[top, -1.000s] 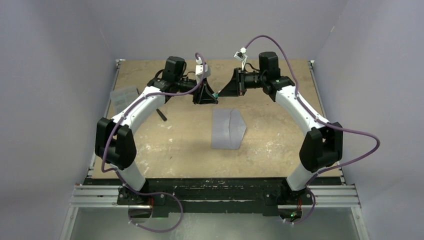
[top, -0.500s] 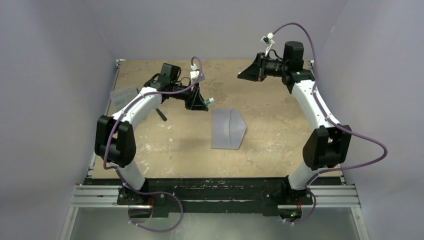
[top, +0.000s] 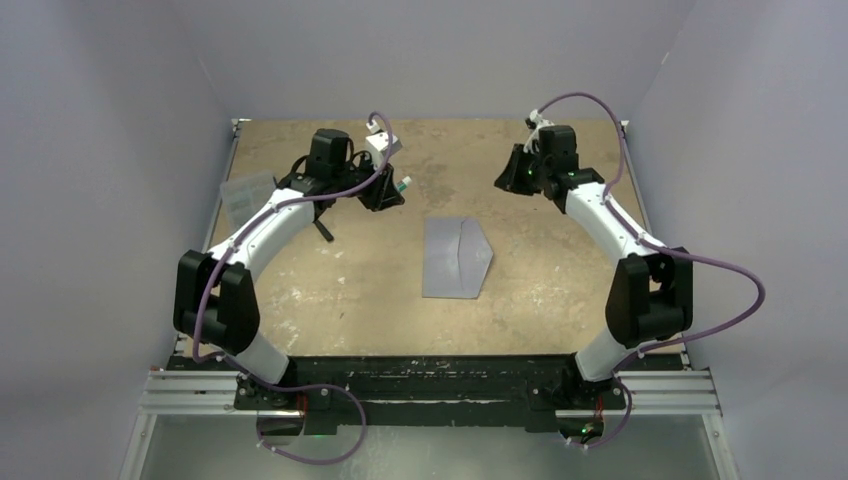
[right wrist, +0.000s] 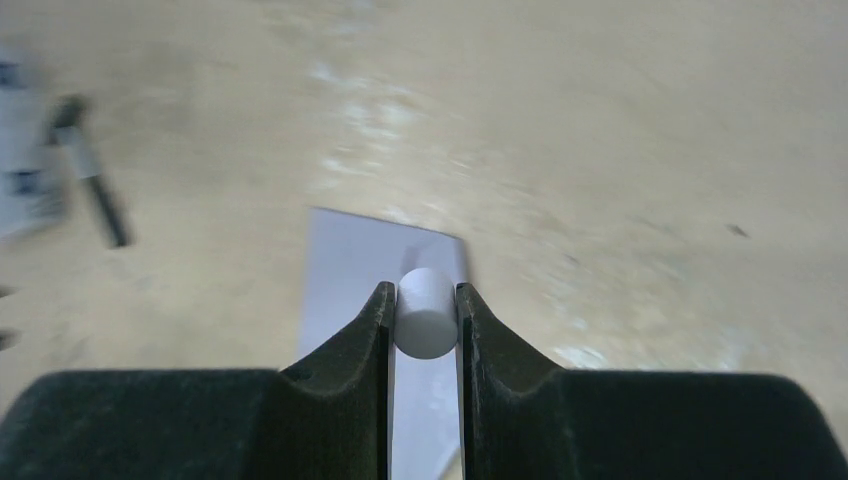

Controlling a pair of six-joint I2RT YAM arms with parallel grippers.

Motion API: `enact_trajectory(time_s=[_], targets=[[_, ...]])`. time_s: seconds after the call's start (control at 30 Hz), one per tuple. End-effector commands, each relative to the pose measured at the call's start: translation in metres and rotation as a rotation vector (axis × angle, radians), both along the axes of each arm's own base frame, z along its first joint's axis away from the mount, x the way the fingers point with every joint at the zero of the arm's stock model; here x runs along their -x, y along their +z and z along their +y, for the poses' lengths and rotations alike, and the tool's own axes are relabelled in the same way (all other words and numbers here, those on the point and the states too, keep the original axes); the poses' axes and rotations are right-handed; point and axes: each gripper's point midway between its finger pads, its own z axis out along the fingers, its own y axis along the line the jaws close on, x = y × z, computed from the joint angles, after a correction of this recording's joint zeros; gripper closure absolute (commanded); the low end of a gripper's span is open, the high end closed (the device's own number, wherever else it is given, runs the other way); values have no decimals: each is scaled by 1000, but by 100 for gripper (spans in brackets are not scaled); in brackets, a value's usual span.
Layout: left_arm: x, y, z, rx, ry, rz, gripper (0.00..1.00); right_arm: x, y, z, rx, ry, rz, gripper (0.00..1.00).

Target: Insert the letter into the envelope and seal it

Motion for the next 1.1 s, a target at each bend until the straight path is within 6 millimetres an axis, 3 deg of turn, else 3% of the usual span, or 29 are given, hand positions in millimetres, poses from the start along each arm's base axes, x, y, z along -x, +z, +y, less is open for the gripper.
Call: enact_trajectory(time_s=[0.0,0.23,0.53,0.73,1.07], targets=[[-9,22,5,44,95,-66,100,11,-45,-65,247,-275,71,100],[-2,11,2,56,76,-15,100,32,-103,-85,322,-363,171,100],[1,2,-3,61,57,42,100,53,-159,-70,288,-293,331,99],[2,-1,-4,64,54,60,100,58,-175,-67,301,-261,402,92],[0,-3,-1,45,64,52,100,57,-184,-76,391,-230,443,73]])
